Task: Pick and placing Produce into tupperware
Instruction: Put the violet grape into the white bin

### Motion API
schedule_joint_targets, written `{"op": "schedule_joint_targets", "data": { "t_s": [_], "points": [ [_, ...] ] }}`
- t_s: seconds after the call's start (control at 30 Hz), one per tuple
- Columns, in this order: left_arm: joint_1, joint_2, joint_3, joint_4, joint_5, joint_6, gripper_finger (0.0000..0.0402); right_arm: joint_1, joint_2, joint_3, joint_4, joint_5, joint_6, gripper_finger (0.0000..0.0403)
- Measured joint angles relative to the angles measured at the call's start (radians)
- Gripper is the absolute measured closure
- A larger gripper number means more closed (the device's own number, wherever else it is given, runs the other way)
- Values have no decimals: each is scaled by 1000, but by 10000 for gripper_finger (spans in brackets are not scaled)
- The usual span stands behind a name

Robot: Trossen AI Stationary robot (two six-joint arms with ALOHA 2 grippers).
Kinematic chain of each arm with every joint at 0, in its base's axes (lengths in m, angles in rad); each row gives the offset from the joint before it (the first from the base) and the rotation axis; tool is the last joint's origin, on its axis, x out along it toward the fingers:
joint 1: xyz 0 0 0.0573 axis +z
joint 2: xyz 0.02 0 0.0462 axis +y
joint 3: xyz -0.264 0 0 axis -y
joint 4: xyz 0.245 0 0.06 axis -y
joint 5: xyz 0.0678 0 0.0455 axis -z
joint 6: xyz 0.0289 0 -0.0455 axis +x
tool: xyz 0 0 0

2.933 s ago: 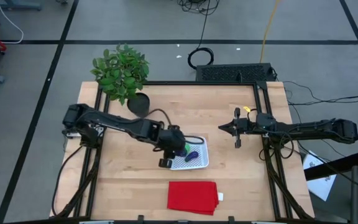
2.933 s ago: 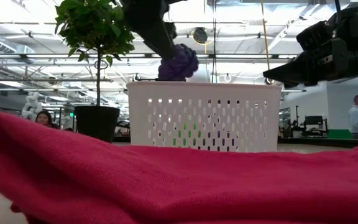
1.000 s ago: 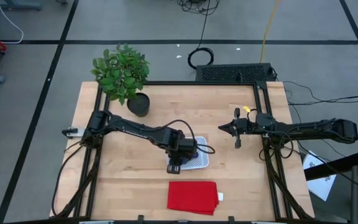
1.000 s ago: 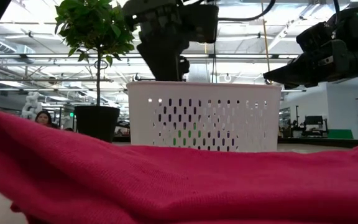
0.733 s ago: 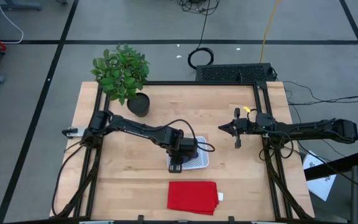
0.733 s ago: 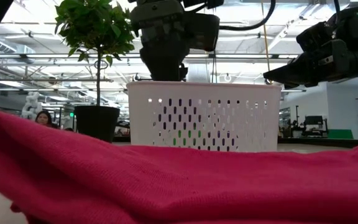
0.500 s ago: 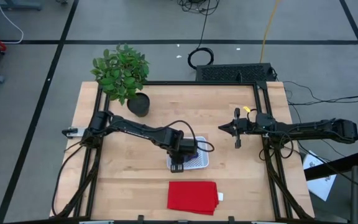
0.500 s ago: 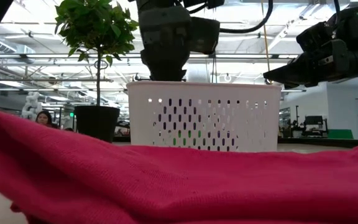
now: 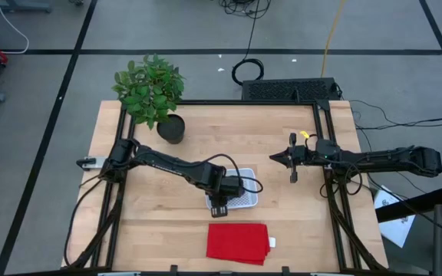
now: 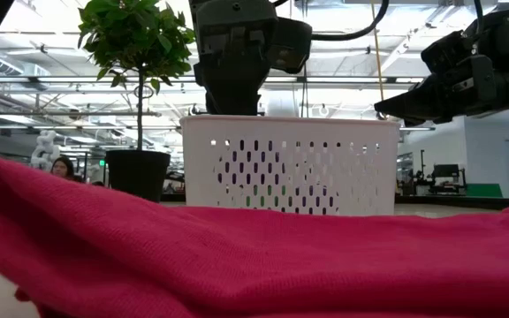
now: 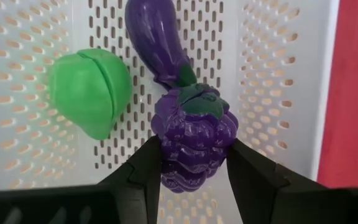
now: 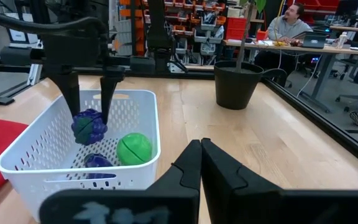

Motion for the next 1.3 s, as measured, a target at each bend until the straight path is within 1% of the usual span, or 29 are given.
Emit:
{"op": "schedule_joint_targets", "data": {
  "t_s": [0.23, 0.43, 1.3],
  "points": [
    [2, 16, 1, -3, -17, -18, 259, 0, 0, 0, 0, 0, 0, 403],
    [8, 63, 0, -9, 0, -6, 259, 0, 0, 0, 6, 0, 0, 403],
    [7, 68, 1, 12, 14, 49, 256, 0, 0, 0, 5, 0, 8, 403]
  ]
}}
